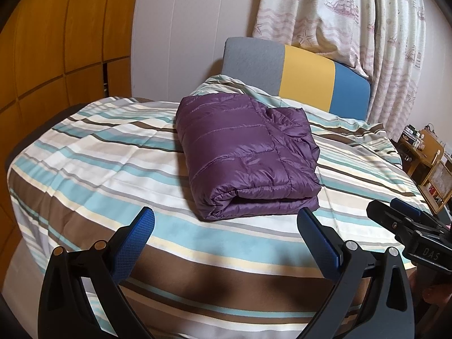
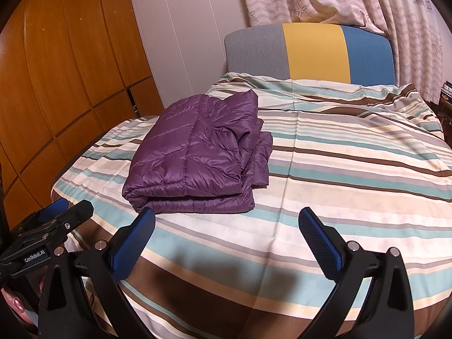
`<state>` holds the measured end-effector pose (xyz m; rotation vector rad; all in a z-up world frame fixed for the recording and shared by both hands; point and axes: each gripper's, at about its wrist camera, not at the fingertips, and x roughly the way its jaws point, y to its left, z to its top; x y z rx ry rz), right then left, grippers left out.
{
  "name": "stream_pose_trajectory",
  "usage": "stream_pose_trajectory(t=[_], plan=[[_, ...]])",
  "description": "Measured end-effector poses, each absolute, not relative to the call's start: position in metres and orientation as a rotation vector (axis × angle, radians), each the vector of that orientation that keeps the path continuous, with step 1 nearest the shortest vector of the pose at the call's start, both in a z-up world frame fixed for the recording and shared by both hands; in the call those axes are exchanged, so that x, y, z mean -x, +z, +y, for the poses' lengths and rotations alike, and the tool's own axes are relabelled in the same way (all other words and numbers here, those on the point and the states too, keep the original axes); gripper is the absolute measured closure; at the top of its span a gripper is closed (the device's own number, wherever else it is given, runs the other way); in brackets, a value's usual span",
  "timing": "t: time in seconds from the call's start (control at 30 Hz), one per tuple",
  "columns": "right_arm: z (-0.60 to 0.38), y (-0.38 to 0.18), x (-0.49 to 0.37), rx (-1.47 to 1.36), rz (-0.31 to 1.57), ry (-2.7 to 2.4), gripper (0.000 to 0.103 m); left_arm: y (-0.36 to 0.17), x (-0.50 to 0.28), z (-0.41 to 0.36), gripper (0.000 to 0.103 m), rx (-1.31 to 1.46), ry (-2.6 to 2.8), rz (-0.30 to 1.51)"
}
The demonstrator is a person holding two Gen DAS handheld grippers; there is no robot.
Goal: Fold large clothes
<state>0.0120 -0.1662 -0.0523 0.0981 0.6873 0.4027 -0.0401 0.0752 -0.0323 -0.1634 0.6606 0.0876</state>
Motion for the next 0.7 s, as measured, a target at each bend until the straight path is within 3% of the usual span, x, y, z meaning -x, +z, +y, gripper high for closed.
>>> stream_pose_trajectory(t=[0.7], plan=[[-0.172,-0.071,-0.030,-0.119,0.750,0.380,0.002,-0.059,0.016,0.080,0.003,0.182,0.118,0.788]])
